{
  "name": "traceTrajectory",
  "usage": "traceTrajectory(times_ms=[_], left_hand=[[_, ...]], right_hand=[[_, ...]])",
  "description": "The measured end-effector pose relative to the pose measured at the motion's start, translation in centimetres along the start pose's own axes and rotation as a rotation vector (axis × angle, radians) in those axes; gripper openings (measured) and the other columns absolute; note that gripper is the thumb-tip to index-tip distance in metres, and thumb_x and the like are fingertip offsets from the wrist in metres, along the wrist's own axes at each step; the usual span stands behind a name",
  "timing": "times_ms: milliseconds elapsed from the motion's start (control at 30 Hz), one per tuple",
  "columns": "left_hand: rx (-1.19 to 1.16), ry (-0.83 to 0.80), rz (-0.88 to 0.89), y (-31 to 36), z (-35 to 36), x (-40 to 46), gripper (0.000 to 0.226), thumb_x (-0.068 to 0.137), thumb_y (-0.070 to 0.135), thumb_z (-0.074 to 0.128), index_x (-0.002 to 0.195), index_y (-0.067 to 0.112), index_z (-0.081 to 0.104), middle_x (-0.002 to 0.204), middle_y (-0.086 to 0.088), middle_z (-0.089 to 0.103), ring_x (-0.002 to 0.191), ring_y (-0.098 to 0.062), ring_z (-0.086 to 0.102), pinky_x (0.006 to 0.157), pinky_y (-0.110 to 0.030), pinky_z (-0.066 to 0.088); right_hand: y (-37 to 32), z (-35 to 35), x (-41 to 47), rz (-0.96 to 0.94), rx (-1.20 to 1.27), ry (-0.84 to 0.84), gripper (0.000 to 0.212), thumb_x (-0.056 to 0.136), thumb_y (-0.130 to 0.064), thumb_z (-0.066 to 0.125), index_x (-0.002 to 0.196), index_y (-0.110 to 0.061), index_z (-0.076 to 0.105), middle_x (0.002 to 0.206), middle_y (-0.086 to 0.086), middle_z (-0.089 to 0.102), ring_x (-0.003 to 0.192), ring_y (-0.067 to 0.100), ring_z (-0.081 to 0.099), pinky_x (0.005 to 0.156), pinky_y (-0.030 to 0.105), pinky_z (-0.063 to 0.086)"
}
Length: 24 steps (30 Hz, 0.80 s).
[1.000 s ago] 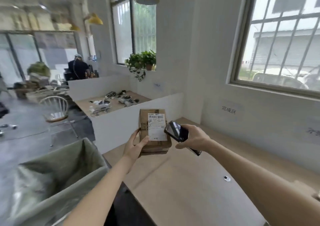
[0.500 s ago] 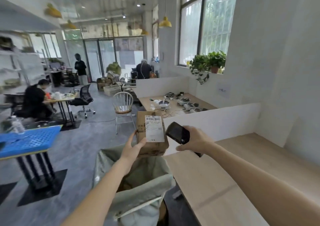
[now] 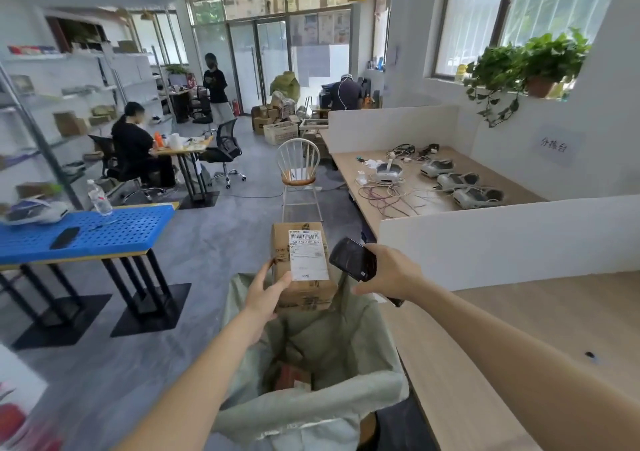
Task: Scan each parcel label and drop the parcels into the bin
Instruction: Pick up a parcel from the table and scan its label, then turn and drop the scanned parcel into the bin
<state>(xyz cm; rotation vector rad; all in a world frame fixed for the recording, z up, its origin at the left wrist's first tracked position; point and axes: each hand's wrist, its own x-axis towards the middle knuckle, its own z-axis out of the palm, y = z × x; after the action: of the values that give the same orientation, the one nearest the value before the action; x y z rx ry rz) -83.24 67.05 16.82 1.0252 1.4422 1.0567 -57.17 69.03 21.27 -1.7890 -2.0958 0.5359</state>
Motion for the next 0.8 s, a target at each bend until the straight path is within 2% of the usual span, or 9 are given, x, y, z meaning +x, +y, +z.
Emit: traceTrajectory(times_ms=[133,167,267,300,433,533,667,733,800], left_hand=[[-0.007,0.028,-0.101,-3.1,0.9,5.2,0.064,0.095,0.038,0.064,0.15,0.041,0.032,0.139,-0.002,0.054,0.119,-0.026,0.055,0.107,-0.058,0.042],[-0.014,0.035,-0.124,-4.0,1.2,6.1,0.063,0.095,0.038,0.063,0.15,0.042,0.032,0.136,-0.001,0.055,0.116,-0.025,0.055,0.104,-0.054,0.044],[-0.012,0.045,-0.193,-6.9,1.8,8.4,0.059,0.097,0.035,0.061,0.148,0.043,0.033,0.131,0.0,0.056,0.111,-0.022,0.055,0.086,-0.041,0.048],[-0.014,0.047,-0.213,-8.0,2.0,9.1,0.058,0.097,0.035,0.061,0.148,0.043,0.033,0.132,0.0,0.056,0.11,-0.021,0.055,0.085,-0.039,0.047],[-0.01,0.062,-0.321,-12.6,2.0,11.9,0.061,0.096,0.037,0.063,0.148,0.043,0.033,0.137,-0.001,0.055,0.11,-0.021,0.053,0.097,-0.05,0.043],[-0.001,0.049,-0.399,-16.1,2.1,14.0,0.064,0.095,0.039,0.064,0.149,0.042,0.032,0.136,0.003,0.052,0.111,-0.019,0.05,0.098,-0.05,0.043],[0.021,-0.003,-0.489,-21.1,2.7,15.9,0.064,0.094,0.039,0.064,0.15,0.041,0.032,0.145,0.001,0.049,0.118,-0.018,0.049,0.093,-0.042,0.043],[0.02,-0.027,-0.534,-23.3,2.9,16.6,0.066,0.094,0.038,0.065,0.151,0.04,0.031,0.146,0.001,0.048,0.124,-0.021,0.049,0.099,-0.046,0.042],[0.018,-0.046,-0.572,-25.4,3.2,17.3,0.067,0.094,0.038,0.066,0.152,0.04,0.032,0.146,0.001,0.05,0.123,-0.021,0.049,0.103,-0.046,0.04]], right_hand=[[2.6,3.1,5.7,0.003,-0.016,-0.095,0.059,0.061,-0.055,0.085,0.103,-0.027,0.055,0.09,-0.01,0.059,0.086,0.018,0.061,0.069,0.036,0.053],[3.1,4.0,6.9,0.0,-0.019,-0.111,0.061,0.06,-0.055,0.085,0.104,-0.027,0.055,0.091,-0.01,0.058,0.087,0.018,0.061,0.069,0.036,0.053],[4.8,6.9,10.0,0.005,-0.009,-0.156,0.076,0.061,-0.056,0.084,0.123,-0.023,0.055,0.107,-0.004,0.061,0.097,0.021,0.061,0.078,0.04,0.057],[5.3,8.0,10.8,0.014,-0.016,-0.176,0.075,0.064,-0.055,0.085,0.123,-0.023,0.055,0.108,-0.004,0.061,0.098,0.022,0.061,0.078,0.04,0.056],[7.1,12.4,13.3,0.049,-0.016,-0.258,0.065,0.064,-0.054,0.087,0.115,-0.029,0.056,0.105,-0.01,0.062,0.097,0.019,0.06,0.075,0.036,0.053],[8.4,15.8,14.8,0.086,-0.007,-0.291,0.057,0.067,-0.053,0.086,0.106,-0.032,0.05,0.102,-0.012,0.057,0.093,0.016,0.056,0.065,0.03,0.042],[10.0,20.4,16.5,0.125,-0.01,-0.35,0.068,0.068,-0.052,0.086,0.124,-0.028,0.056,0.11,-0.013,0.057,0.107,0.018,0.059,0.075,0.035,0.047],[10.7,22.2,17.0,0.158,-0.005,-0.389,0.073,0.069,-0.052,0.087,0.131,-0.028,0.054,0.119,-0.012,0.058,0.116,0.019,0.058,0.084,0.038,0.051],[11.5,23.7,17.3,0.194,-0.02,-0.408,0.07,0.071,-0.051,0.087,0.129,-0.03,0.053,0.121,-0.012,0.057,0.119,0.02,0.058,0.087,0.039,0.05]])
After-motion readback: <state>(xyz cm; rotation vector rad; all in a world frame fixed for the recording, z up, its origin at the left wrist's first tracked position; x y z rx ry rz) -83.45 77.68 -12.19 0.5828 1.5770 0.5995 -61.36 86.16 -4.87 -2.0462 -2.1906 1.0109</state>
